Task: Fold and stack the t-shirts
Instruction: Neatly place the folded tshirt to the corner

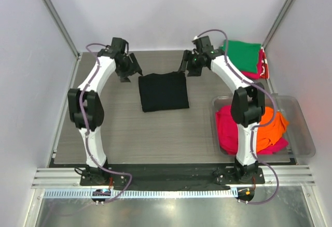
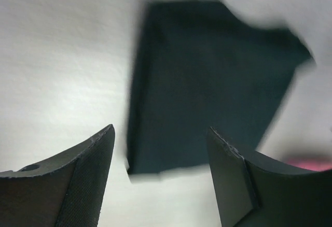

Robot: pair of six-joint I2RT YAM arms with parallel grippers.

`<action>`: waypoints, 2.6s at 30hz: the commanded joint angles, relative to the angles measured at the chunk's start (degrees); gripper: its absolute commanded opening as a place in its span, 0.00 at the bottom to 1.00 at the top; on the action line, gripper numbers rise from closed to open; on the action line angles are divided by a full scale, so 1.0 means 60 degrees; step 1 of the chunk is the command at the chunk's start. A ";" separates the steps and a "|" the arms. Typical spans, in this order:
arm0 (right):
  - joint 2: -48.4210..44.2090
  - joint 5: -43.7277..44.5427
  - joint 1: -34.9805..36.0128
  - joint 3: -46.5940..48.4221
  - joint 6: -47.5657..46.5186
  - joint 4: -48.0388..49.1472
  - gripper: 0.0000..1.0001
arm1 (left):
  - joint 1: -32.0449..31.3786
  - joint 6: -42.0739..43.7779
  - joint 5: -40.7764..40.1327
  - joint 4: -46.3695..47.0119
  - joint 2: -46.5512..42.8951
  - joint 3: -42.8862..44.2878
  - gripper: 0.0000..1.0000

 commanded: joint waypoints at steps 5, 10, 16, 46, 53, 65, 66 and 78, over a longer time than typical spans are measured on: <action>-0.0975 -0.1748 0.1266 -0.2838 0.0537 0.1681 0.57 | -0.1838 -0.0998 0.1191 0.2085 -0.2288 -0.3817 0.67; -0.0668 -0.1618 0.1223 -0.4025 0.0407 0.2270 0.53 | -0.2544 -0.1599 0.1561 0.3273 -0.2026 -0.5008 0.65; -0.0724 -0.1048 0.0989 -0.5531 0.0084 0.2446 0.51 | -0.2618 -0.0781 0.0263 0.3086 -0.1411 -0.5567 0.63; -0.3232 -0.0095 0.0611 -0.3401 -0.0355 -0.0043 0.90 | -0.1446 0.1389 -0.2409 -0.1076 -0.7837 -0.7602 0.61; -0.1593 0.0433 -0.0651 -0.1715 -0.0794 -0.0658 0.91 | -0.1432 0.1230 -0.2305 -0.0447 -1.0343 -0.8876 0.66; 0.0605 -0.0123 -0.1253 -0.0629 -0.1732 -0.0982 0.93 | -0.1446 0.0817 -0.2115 0.0506 -1.1766 -0.9932 0.65; 0.0680 -0.0167 -0.1282 -0.0643 -0.1776 -0.0982 0.93 | -0.1446 0.0832 -0.2116 0.0491 -1.1751 -0.9932 0.65; 0.1339 -0.0781 -0.1341 -0.1478 -0.1630 -0.0236 0.87 | -0.1431 0.0847 -0.2291 0.0477 -1.1517 -0.9917 0.64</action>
